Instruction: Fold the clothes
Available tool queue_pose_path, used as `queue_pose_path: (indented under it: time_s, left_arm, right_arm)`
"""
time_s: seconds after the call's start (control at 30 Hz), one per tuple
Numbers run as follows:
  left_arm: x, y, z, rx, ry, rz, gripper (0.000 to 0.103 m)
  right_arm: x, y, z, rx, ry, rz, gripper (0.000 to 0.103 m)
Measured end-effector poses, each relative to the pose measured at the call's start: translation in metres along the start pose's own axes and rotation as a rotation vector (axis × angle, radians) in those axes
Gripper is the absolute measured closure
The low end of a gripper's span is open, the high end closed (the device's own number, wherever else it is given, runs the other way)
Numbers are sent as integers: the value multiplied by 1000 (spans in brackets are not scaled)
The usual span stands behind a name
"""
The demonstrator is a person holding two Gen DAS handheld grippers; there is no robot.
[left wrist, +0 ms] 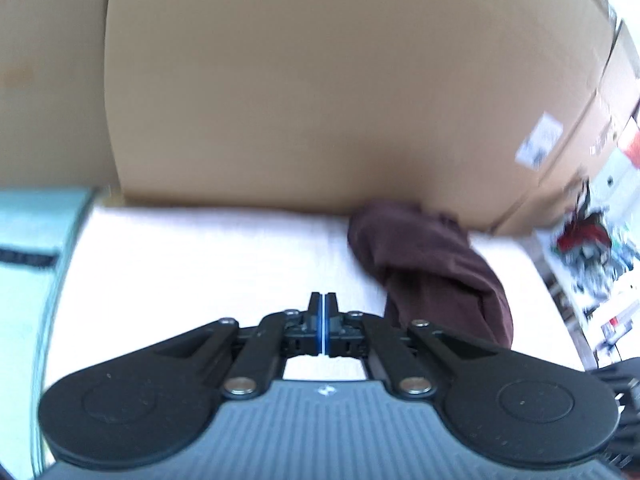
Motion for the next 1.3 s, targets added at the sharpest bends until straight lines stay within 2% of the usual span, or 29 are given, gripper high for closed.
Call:
queue_pose_path:
  time_s: [0.13, 0.23, 0.27, 0.33, 0.37, 0.4, 0.47, 0.53, 0.57, 0.6, 0.63, 0.77, 0.83, 0.87, 0.93, 1.07, 1.13, 1.17, 1.3]
  left_arm:
    - [16, 21, 7, 55, 48, -95, 103]
    - [19, 34, 27, 95, 97, -128, 103]
    - [18, 36, 34, 101, 110, -129, 99]
    - [13, 46, 48, 101, 131, -124, 77]
    - [9, 53, 57, 97, 134, -118, 52]
    - [5, 59, 65, 93, 136, -112, 33]
    - [1, 69, 75, 80, 132, -103, 29]
    - [0, 83, 76, 75, 131, -121, 23]
    - [-1, 89, 77, 68, 128, -129, 15]
    - [-2, 94, 79, 62, 124, -136, 15]
    - [-3, 102, 80, 54, 123, -149, 16]
    - [-2, 121, 72, 63, 61, -202, 46]
    - [-4, 129, 69, 75, 19, -223, 69]
    - [-5, 131, 69, 71, 13, -228, 101]
    - [-5, 131, 69, 59, -2, -226, 103]
    - [-11, 91, 56, 32, -54, -118, 103]
    - [-13, 68, 45, 15, -81, -64, 103]
    - [-13, 57, 38, 6, -95, -45, 103]
    - [-1, 40, 16, -61, -146, -49, 103]
  right_arm:
    - [42, 25, -2, 44, 46, -141, 97]
    - [66, 36, 1, 59, 108, -215, 95]
    - [71, 37, 2, 54, 136, -230, 91]
    - [62, 28, 6, 72, 185, -179, 85]
    - [53, 23, 9, 83, 203, -145, 72]
    - [48, 15, 7, 111, 213, -97, 60]
    - [37, 0, 2, 168, 231, 1, 57]
    - [32, -20, 19, 214, 260, 46, 57]
    - [27, -24, 25, 235, 274, 64, 57]
    - [31, -30, 36, 254, 292, 71, 57]
    - [36, -37, 48, 273, 310, 77, 57]
    - [44, -40, 64, 266, 363, 77, 57]
    - [44, -11, 69, 265, 363, 67, 57]
    - [43, -1, 69, 264, 362, 61, 57]
    - [40, 8, 76, 264, 357, 55, 57]
    - [30, 19, 97, 305, 376, 42, 56]
    - [24, 29, 112, 357, 408, 44, 53]
    - [21, 34, 119, 383, 424, 45, 47]
    - [6, 59, 138, 431, 427, 39, 44]
Point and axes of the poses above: each gripper's, at about its wrist camera, not at the fingertips, and y roughly the way its jaws point, z to its right, x to its underside, the point moved 2 cm from there along y, roughly the way its jaws point, and after that the axes turned 7 degrees about -z, right-handed, at the moved point
